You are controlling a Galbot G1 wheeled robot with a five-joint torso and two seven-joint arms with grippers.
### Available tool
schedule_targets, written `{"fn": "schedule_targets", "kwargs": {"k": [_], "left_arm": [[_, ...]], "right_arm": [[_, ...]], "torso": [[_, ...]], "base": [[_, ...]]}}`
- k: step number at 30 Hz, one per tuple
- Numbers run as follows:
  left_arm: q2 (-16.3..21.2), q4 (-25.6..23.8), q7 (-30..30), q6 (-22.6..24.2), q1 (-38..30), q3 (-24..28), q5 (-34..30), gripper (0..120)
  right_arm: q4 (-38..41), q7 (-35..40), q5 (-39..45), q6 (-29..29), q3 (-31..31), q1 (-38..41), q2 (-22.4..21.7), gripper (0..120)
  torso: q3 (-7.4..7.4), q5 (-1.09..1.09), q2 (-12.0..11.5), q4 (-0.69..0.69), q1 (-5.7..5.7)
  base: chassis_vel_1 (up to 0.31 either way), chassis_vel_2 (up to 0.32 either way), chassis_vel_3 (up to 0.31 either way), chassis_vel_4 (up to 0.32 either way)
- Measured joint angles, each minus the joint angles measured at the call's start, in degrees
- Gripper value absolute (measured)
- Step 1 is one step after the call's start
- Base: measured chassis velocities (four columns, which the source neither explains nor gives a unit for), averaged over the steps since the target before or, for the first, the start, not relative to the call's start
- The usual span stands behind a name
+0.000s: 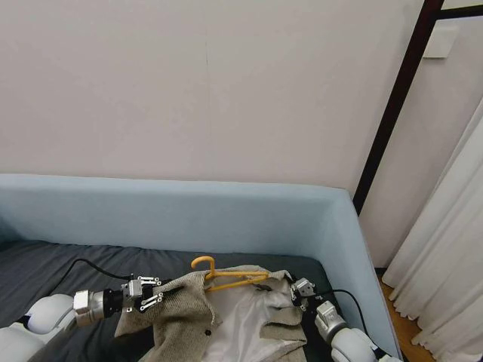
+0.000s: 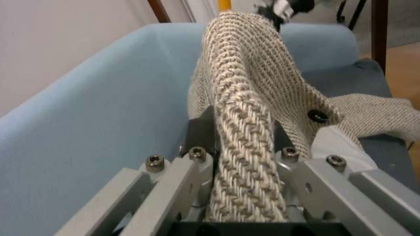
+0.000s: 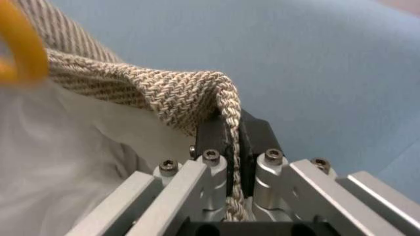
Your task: Pick up the clothes from the sofa and hang them on the clothes hanger.
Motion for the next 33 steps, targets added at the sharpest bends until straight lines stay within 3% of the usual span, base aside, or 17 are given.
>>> {"fn": "schedule_targets", "kwargs": {"k": [9,17,28,30,33], "left_arm": [[-0.5,2.0,-0.5,1.2,-2.0,1.2,1.5,11],[-2.4,3.2,-2.6,4.1,-5.6,5.4,0.6,11],[-5.5,4.0,-4.7,6.7,-11.9,11.6,-1.3,11],[-6.5,4.2,-5.2,7.6,-15.9,16.0,-1.9,11],[-7.5,5.2,-5.4,8.4,-21.0,22.6,-3.5,11]], "right_arm": [[10.0,0.5,4.7,-2.4,1.8,-1.1,-6.2,0],[21.9,0.5,6.9,-3.9,3.4,-3.5,-11.7,0],[28.6,0.8,9.6,-6.0,4.8,-4.4,-15.4,0],[30.3,1.4,11.5,-7.3,6.2,-4.3,-16.7,0],[31.2,2.0,12.3,-7.6,8.2,-4.5,-17.9,0]], "torso": [[0.0,0.0,0.0,0.0,0.0],[0.0,0.01,0.0,0.01,0.0],[0.0,0.0,0.0,-0.01,0.0],[0.0,0.03,0.0,0.03,0.0],[0.0,0.0,0.0,-0.03,0.0]], "base": [[0.0,0.0,0.0,0.0],[0.0,0.0,0.0,0.0],[0.0,0.0,0.0,0.0],[0.0,0.0,0.0,0.0],[0.0,0.0,0.0,0.0]]}}
